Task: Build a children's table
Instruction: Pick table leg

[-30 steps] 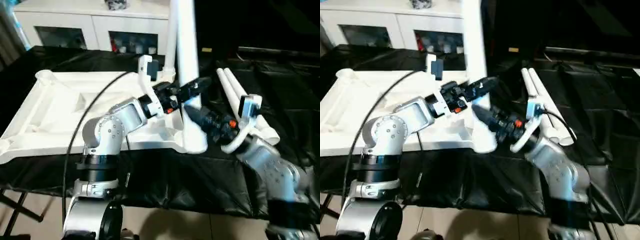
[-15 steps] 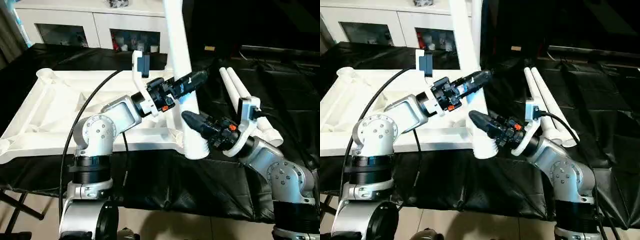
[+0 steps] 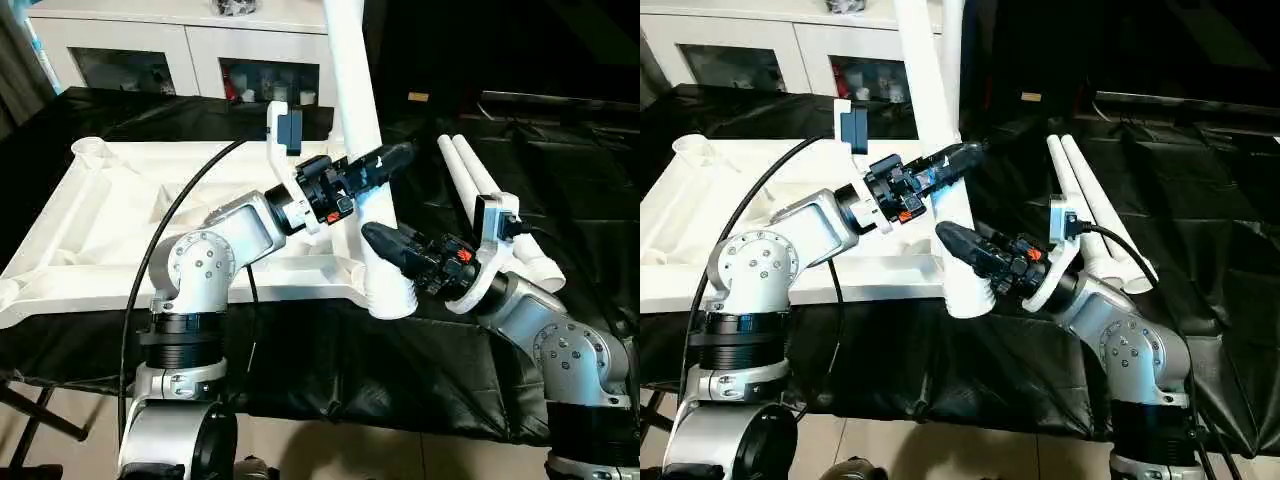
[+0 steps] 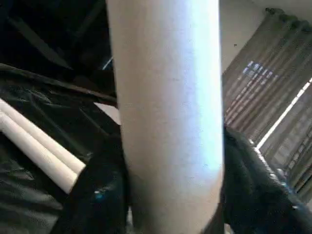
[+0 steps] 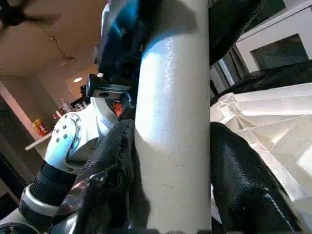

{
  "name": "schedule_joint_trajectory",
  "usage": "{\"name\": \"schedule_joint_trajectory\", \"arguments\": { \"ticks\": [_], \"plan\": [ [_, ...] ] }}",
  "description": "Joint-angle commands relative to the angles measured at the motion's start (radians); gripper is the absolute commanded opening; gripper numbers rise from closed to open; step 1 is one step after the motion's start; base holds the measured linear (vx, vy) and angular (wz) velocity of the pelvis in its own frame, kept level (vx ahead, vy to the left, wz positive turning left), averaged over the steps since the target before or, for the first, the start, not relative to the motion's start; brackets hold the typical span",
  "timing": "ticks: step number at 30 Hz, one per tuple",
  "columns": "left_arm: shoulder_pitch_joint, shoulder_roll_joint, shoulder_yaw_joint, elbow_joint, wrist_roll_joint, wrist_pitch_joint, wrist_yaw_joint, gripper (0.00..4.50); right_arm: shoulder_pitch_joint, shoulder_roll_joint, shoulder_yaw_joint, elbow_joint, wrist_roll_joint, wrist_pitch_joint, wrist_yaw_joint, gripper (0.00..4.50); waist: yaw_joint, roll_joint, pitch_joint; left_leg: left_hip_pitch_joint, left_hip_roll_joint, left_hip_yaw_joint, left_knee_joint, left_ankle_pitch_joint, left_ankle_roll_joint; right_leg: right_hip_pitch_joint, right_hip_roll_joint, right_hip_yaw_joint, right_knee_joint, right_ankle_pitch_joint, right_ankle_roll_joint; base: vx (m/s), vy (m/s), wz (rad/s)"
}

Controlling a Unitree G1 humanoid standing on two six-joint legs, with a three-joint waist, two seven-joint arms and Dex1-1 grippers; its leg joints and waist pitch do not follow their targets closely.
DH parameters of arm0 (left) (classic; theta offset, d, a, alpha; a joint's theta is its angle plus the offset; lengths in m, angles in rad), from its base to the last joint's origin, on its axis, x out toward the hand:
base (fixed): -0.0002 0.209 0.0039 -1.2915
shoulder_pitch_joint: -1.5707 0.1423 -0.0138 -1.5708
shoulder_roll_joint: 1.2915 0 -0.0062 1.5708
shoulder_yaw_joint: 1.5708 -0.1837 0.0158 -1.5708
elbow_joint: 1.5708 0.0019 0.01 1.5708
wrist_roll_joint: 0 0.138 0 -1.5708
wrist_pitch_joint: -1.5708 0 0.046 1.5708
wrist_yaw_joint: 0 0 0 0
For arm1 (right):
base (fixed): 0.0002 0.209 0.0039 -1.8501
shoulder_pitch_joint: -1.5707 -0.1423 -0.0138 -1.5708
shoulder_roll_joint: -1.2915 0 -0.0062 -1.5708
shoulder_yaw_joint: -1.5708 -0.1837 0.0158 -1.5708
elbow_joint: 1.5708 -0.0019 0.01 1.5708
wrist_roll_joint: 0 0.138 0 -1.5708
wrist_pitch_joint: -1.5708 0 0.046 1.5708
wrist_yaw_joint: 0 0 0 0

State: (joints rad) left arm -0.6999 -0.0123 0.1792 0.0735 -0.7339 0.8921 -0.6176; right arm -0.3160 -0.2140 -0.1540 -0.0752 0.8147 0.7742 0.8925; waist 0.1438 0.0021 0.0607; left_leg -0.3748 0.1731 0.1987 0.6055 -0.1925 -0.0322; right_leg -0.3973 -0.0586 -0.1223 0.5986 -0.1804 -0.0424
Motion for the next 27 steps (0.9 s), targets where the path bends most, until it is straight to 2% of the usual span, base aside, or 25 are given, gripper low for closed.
{"name": "schedule_joint_trajectory", "arguments": {
  "ticks": [1,2,4,5,7,8,9,11,13,14,15,16,17,18,20,22,23,26,27],
  "plan": [
    [-0.009,-0.003,-0.005,-0.001,-0.018,-0.005,0.007,2.36,-0.017,-0.014,0.002,-0.002,-0.004,-0.010,-0.010,1.86,0.001,-0.006,-0.076,0.013,0.066,-0.039,-0.063,-0.076,0.051,0.059,-0.110,0.069,-0.092,-0.300,-0.055,0.000,0.000,0.00],
    [-0.009,-0.003,-0.006,0.000,-0.017,-0.006,0.007,2.19,-0.017,-0.015,0.002,-0.002,-0.005,-0.011,-0.011,1.86,0.001,-0.006,-0.076,0.013,0.067,-0.040,-0.063,-0.077,0.050,0.058,-0.110,0.069,-0.092,-0.299,-0.053,0.000,0.000,0.00],
    [-0.011,-0.002,-0.007,0.004,-0.015,-0.008,0.009,2.17,-0.020,-0.017,0.005,0.000,-0.009,-0.016,-0.012,1.86,0.001,-0.006,-0.077,0.012,0.066,-0.040,-0.062,-0.074,0.050,0.059,-0.111,0.069,-0.091,-0.295,-0.054,0.000,0.000,0.00],
    [-0.014,-0.002,-0.011,0.007,0.002,-0.023,0.019,2.06,-0.024,-0.023,0.020,-0.001,-0.041,-0.041,-0.019,1.86,0.002,-0.006,-0.077,0.011,0.067,-0.040,-0.062,-0.072,0.049,0.060,-0.111,0.069,-0.090,-0.289,-0.056,0.000,0.000,0.00],
    [-0.016,0.005,-0.031,0.004,0.033,-0.048,0.025,2.00,-0.035,-0.025,0.028,0.009,-0.055,-0.040,-0.031,1.86,0.001,-0.006,-0.078,0.012,0.067,-0.041,-0.062,-0.066,0.049,0.060,-0.110,0.070,-0.088,-0.277,-0.056,0.000,0.000,0.00],
    [-0.018,0.017,-0.066,-0.001,0.081,-0.079,0.032,1.96,-0.051,-0.028,0.044,0.019,-0.077,-0.033,-0.052,2.42,0.000,-0.006,-0.078,0.012,0.067,-0.041,-0.062,-0.061,0.052,0.059,-0.108,0.070,-0.087,-0.270,-0.055,0.000,0.000,0.00],
    [-0.018,0.017,-0.066,-0.001,0.081,-0.079,0.032,1.96,-0.051,-0.028,0.044,0.019,-0.077,-0.033,-0.052,2.42,0.000,-0.005,-0.077,0.013,0.068,-0.042,-0.063,-0.061,0.052,0.058,-0.109,0.070,-0.088,-0.272,-0.054,0.000,0.000,0.00],
    [-0.020,0.031,-0.109,0.003,0.148,-0.122,0.054,1.93,-0.066,-0.030,0.076,0.017,-0.125,-0.059,-0.075,2.69,-0.002,-0.005,-0.078,0.014,0.070,-0.043,-0.063,-0.060,0.044,0.058,-0.108,0.071,-0.084,-0.260,-0.044,0.000,0.000,0.00],
    [-0.026,0.042,-0.147,0.010,0.218,-0.169,0.089,1.92,-0.090,-0.023,0.116,0.027,-0.206,-0.102,-0.135,2.81,-0.004,-0.003,-0.078,0.013,0.070,-0.044,-0.063,-0.060,0.035,0.057,-0.109,0.071,-0.083,-0.255,-0.046,0.000,0.000,0.00],
    [-0.026,0.043,-0.149,0.010,0.219,-0.170,0.089,1.91,-0.091,-0.022,0.118,0.027,-0.209,-0.103,-0.138,2.90,-0.004,-0.003,-0.078,0.013,0.070,-0.044,-0.063,-0.060,0.035,0.057,-0.109,0.071,-0.083,-0.255,-0.046,0.000,0.000,0.00],
    [-0.029,0.053,-0.185,0.007,0.261,-0.194,0.105,1.91,-0.122,-0.006,0.156,0.048,-0.287,-0.132,-0.214,2.93,-0.006,-0.002,-0.079,0.014,0.070,-0.044,-0.064,-0.058,0.028,0.057,-0.110,0.071,-0.081,-0.250,-0.052,0.000,0.000,0.00],
    [-0.031,0.052,-0.188,0.008,0.267,-0.197,0.115,1.91,-0.132,-0.002,0.166,0.057,-0.309,-0.140,-0.236,2.93,-0.010,-0.002,-0.079,0.013,0.069,-0.043,-0.063,-0.055,0.026,0.057,-0.108,0.072,-0.080,-0.244,-0.054,0.000,0.000,0.00],
    [-0.039,0.050,-0.197,0.013,0.284,-0.206,0.136,1.91,-0.158,0.009,0.192,0.085,-0.367,-0.163,-0.293,2.93,-0.011,-0.001,-0.080,0.015,0.070,-0.043,-0.063,-0.055,0.022,0.056,-0.109,0.072,-0.077,-0.233,-0.064,0.000,0.000,0.00],
    [-0.039,0.050,-0.197,0.013,0.284,-0.206,0.136,1.90,-0.158,0.009,0.192,0.085,-0.367,-0.163,-0.293,2.93,-0.011,-0.001,-0.080,0.016,0.069,-0.041,-0.062,-0.057,0.018,0.056,-0.110,0.073,-0.076,-0.223,-0.075,0.000,0.000,0.00],
    [-0.049,0.052,-0.220,0.017,0.327,-0.230,0.164,1.90,-0.198,0.029,0.228,0.135,-0.438,-0.167,-0.379,2.93,-0.013,0.000,-0.080,0.016,0.069,-0.042,-0.063,-0.061,0.020,0.057,-0.108,0.074,-0.074,-0.202,-0.085,0.000,0.000,0.00],
    [-0.051,0.052,-0.225,0.018,0.333,-0.233,0.168,1.90,-0.206,0.032,0.238,0.144,-0.453,-0.168,-0.393,2.93,-0.014,0.001,-0.079,0.016,0.071,-0.042,-0.064,-0.066,0.017,0.057,-0.109,0.075,-0.073,-0.198,-0.090,0.000,0.000,0.00],
    [-0.057,0.056,-0.240,0.025,0.364,-0.251,0.187,1.90,-0.222,0.044,0.272,0.167,-0.500,-0.160,-0.434,2.66,-0.013,0.000,-0.080,0.018,0.073,-0.042,-0.063,-0.067,0.014,0.057,-0.110,0.077,-0.070,-0.187,-0.094,0.000,0.000,0.00],
    [-0.064,0.065,-0.250,0.042,0.411,-0.285,0.214,1.90,-0.230,0.059,0.299,0.181,-0.531,-0.140,-0.466,2.54,-0.014,0.001,-0.079,0.017,0.072,-0.042,-0.064,-0.073,0.011,0.059,-0.112,0.078,-0.069,-0.175,-0.095,0.000,0.000,0.00],
    [-0.065,0.065,-0.248,0.044,0.414,-0.287,0.218,1.90,-0.230,0.059,0.301,0.181,-0.533,-0.138,-0.467,2.28,-0.014,0.001,-0.080,0.017,0.072,-0.042,-0.064,-0.074,0.011,0.060,-0.111,0.078,-0.069,-0.172,-0.094,0.000,0.000,0.00]
  ]
}}
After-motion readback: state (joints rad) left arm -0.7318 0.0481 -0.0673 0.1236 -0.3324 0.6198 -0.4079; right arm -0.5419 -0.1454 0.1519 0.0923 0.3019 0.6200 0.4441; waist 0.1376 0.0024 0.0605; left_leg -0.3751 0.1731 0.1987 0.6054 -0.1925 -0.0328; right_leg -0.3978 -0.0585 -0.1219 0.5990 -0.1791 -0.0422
